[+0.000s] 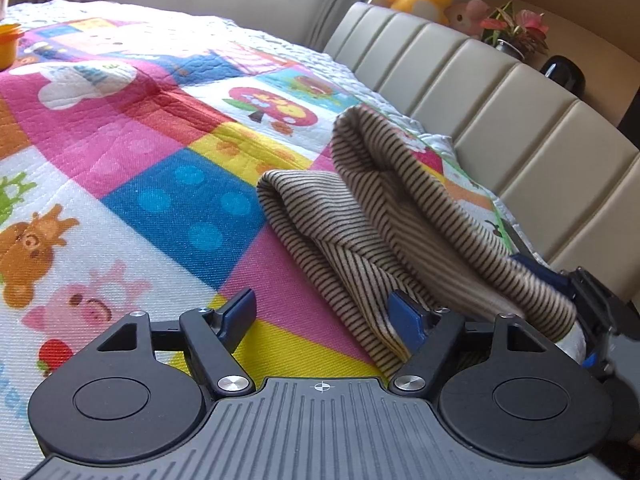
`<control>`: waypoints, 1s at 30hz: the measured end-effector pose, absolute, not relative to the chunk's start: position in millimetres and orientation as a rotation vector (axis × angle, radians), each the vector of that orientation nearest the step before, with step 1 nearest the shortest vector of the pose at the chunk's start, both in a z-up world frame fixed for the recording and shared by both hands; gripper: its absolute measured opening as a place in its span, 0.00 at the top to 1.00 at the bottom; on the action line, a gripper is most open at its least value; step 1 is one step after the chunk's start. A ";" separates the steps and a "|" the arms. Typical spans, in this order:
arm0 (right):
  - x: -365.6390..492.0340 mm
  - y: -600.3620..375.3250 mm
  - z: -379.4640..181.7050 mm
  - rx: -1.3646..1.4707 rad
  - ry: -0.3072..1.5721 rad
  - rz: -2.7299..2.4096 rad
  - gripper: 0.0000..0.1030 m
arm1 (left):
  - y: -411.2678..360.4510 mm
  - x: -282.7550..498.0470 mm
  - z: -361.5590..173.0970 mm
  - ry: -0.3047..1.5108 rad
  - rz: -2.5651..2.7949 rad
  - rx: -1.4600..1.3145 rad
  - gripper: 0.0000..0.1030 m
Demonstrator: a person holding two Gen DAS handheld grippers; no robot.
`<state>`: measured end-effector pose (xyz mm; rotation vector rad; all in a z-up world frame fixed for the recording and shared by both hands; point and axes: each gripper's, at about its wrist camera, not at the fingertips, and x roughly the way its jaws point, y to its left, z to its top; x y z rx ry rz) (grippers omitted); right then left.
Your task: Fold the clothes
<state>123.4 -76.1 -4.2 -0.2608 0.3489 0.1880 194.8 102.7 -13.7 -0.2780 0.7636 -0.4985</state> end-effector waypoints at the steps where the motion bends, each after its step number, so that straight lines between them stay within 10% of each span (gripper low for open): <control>1: 122.1 -74.6 -6.5 -0.266 0.340 0.181 0.16 | 103.0 194.8 -14.0 0.763 -0.500 -0.279 0.24; 6: 123.8 -90.4 4.6 -0.178 0.288 0.100 0.22 | 103.2 194.7 -14.0 0.760 -0.502 -0.280 0.24; 13: 137.3 -87.6 19.4 -0.247 0.288 0.167 0.78 | 102.4 191.7 -13.0 0.764 -0.532 -0.314 0.24; 19: 145.8 -72.9 74.2 -0.130 0.270 0.349 0.81 | 104.1 192.4 -16.3 0.764 -0.550 -0.315 0.24; 30: 144.8 -58.0 13.9 -0.191 0.429 0.343 0.67 | 140.5 190.7 4.1 0.732 -0.526 -0.368 0.20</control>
